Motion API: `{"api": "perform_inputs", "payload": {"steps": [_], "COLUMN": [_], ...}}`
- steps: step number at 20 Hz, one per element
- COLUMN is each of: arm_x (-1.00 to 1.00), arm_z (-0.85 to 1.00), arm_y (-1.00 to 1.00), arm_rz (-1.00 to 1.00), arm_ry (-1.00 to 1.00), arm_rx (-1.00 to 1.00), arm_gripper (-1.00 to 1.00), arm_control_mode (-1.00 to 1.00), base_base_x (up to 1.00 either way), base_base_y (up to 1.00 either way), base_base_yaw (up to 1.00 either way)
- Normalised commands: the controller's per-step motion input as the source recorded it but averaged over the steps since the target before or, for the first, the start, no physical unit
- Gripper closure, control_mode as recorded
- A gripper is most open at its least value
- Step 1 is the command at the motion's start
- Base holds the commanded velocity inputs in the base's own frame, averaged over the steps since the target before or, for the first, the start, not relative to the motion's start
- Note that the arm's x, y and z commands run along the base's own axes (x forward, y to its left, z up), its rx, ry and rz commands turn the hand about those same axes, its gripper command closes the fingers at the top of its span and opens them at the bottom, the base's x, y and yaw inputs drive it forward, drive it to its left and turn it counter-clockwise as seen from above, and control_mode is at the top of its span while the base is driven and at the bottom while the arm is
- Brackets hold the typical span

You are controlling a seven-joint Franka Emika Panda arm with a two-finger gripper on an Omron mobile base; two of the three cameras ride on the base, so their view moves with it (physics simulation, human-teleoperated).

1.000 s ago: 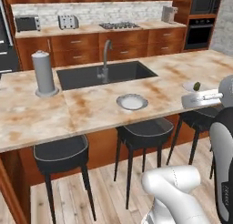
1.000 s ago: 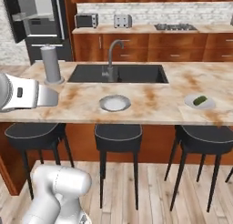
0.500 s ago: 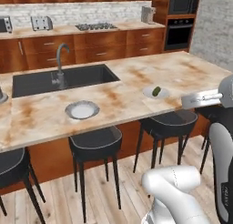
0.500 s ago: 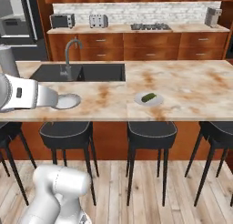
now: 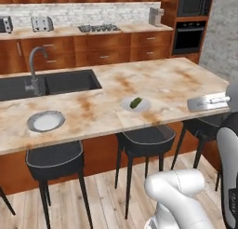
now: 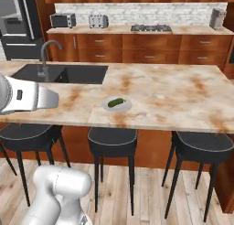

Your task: Transport the fish and cucumber to the fridge. Place the fish on the rack containing meat and place the cucumber on the rack containing the vegetable, ensuring meats and vegetables are on different racks.

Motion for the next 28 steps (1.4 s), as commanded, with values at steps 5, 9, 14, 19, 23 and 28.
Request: {"api": "perform_inputs", "payload": {"steps": [5,9,14,19,23,28], "arm_x": [0.00,0.00,0.00,0.00,0.24,0.83], "arm_z": [0.00,0.00,0.00,0.00,-0.16,-0.80], "arm_y": [0.00,0.00,0.00,0.00,-0.36,-0.33], "arm_rz": [0.00,0.00,0.00,0.00,0.02,-0.22], "arm_ry": [0.00,0.00,0.00,0.00,0.24,0.66], "arm_rx": [0.00,0.00,0.00,0.00,0.03,0.07], "arm_gripper": [-1.00,-1.00,-1.00,-1.00,-1.00,-1.00], "arm_control_mode": [1.00,1.00,1.00,1.00,-1.00,-1.00], "base_base_x": [1.00,1.00,1.00,1.00,0.46,0.00], "base_base_y": [-0.18,-0.62,-0.74,-0.51,-0.26,0.00], "base_base_yaw": [0.15,0.00,0.00,0.13,0.09,0.00]}}
